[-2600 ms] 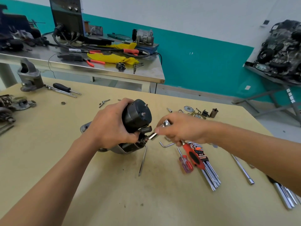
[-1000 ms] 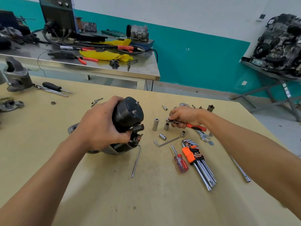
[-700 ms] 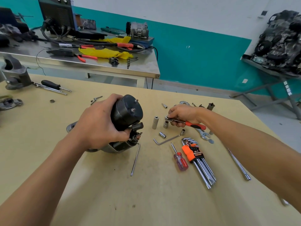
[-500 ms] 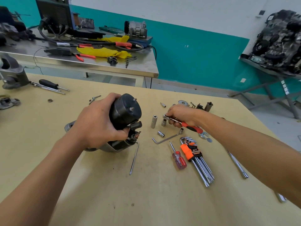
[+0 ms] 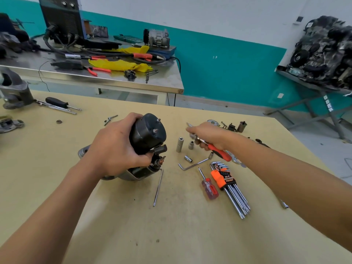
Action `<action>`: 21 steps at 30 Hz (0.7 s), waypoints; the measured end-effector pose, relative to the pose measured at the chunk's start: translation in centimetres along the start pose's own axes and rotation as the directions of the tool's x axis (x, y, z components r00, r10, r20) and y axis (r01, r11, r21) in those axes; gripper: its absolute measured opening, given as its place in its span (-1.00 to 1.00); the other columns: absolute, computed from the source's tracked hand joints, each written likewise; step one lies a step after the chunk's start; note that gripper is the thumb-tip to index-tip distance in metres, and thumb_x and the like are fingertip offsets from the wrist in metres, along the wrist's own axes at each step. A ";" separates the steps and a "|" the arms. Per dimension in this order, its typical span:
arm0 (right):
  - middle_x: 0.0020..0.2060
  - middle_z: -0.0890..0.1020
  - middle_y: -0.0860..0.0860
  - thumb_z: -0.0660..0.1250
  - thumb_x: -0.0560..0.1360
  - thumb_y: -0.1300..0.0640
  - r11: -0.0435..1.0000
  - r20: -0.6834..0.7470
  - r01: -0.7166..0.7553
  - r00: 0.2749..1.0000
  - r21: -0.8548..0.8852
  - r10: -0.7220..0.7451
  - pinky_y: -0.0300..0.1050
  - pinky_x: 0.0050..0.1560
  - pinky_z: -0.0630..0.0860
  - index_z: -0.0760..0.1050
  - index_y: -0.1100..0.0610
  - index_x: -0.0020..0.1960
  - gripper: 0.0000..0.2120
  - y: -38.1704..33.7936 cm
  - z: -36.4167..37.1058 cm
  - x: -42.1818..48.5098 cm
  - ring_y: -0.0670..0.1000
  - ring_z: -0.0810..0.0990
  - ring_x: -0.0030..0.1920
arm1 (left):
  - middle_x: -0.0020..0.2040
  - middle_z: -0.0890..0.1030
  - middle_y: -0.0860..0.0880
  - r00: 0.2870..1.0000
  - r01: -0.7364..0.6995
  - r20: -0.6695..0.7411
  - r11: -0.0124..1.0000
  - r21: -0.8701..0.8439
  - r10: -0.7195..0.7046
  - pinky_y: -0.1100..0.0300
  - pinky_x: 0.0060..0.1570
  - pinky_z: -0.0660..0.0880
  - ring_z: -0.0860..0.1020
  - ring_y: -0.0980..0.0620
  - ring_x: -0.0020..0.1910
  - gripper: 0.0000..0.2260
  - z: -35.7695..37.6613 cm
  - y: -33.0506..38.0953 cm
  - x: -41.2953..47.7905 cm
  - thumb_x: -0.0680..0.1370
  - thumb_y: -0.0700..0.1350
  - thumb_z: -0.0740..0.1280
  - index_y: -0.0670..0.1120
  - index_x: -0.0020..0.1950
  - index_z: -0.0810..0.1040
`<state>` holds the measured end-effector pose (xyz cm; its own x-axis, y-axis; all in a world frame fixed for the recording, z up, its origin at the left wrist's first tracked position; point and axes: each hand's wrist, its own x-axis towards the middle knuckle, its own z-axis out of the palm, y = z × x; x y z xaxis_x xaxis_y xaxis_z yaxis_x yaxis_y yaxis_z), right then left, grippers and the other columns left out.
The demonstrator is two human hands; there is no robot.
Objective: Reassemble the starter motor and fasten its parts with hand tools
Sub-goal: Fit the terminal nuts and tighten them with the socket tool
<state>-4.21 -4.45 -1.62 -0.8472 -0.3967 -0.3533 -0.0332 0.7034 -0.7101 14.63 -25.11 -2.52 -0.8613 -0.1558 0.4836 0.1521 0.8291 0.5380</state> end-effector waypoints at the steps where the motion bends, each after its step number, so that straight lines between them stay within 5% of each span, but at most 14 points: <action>1: -0.32 0.52 0.06 0.30 0.61 0.00 0.996 -0.049 0.080 0.995 -0.039 -0.081 -0.21 -0.48 0.33 0.52 0.22 -0.05 -0.73 -0.3 -0.4 -0.7 -0.05 0.38 -0.46 | -0.03 0.61 0.17 1.000 -0.002 0.000 1.000 0.001 0.002 -0.02 -0.04 0.56 0.59 0.00 -0.06 -0.31 0.0 0.0 0.0 0.13 0.26 0.39 0.17 0.24 0.39; 4: -0.38 0.57 -0.01 0.38 0.57 0.03 0.953 -0.090 0.301 0.951 0.042 -0.296 -0.24 -0.50 0.36 0.59 0.14 -0.05 -0.82 -0.4 -1.7 -3.6 -0.11 0.39 -0.49 | -0.03 0.61 0.16 1.000 -0.002 0.008 1.000 0.006 0.002 -0.01 -0.05 0.56 0.58 0.00 -0.07 -0.32 0.0 0.0 0.1 0.14 0.26 0.39 0.17 0.24 0.39; 7: -0.40 0.60 -0.05 0.36 0.58 -0.02 0.935 -0.081 0.354 0.932 0.004 -0.352 -0.23 -0.47 0.38 0.60 0.10 -0.08 -0.81 0.2 -2.0 -5.6 -0.10 0.40 -0.48 | -0.04 0.61 0.16 1.000 -0.004 0.012 1.000 0.009 0.004 0.02 -0.08 0.56 0.58 0.01 -0.08 -0.32 0.1 0.0 0.2 0.14 0.26 0.39 0.17 0.24 0.39; 9: -0.35 0.60 0.00 0.33 0.60 -0.02 0.965 -0.118 0.260 0.958 -0.040 -0.262 -0.17 -0.42 0.39 0.58 0.14 -0.06 -0.78 0.8 -1.8 -5.1 -0.06 0.41 -0.44 | -0.04 0.60 0.18 1.000 -0.004 0.007 1.000 0.012 0.004 0.08 -0.11 0.54 0.58 0.03 -0.09 -0.31 0.1 -0.1 0.1 0.13 0.26 0.39 0.17 0.24 0.38; 13: -0.34 0.51 0.09 0.15 0.67 0.12 0.931 0.003 -0.099 0.995 0.352 0.104 -0.20 -0.46 0.31 0.46 0.20 -0.06 -0.78 1.5 -1.2 -2.8 -0.05 0.36 -0.47 | -0.04 0.60 0.18 1.000 0.000 -0.005 1.000 0.016 0.000 0.07 -0.09 0.55 0.58 0.04 -0.08 -0.31 0.1 0.0 0.1 0.12 0.26 0.40 0.18 0.24 0.38; 21: -0.38 0.49 0.10 0.10 0.63 0.23 0.900 -0.033 -0.207 0.971 0.383 0.238 -0.28 -0.56 0.29 0.43 0.20 -0.15 -0.77 1.3 0.2 0.6 -0.06 0.34 -0.53 | -0.04 0.61 0.18 1.000 -0.003 -0.014 1.000 0.029 0.003 0.05 -0.09 0.56 0.58 0.03 -0.09 -0.32 0.2 -0.1 0.1 0.13 0.26 0.39 0.19 0.23 0.38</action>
<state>-4.59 -3.88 -2.91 -0.8480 -0.1984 -0.4915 0.3489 0.4892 -0.7994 14.43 -25.11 -2.63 -0.8539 -0.1607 0.4949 0.1402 0.8448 0.5163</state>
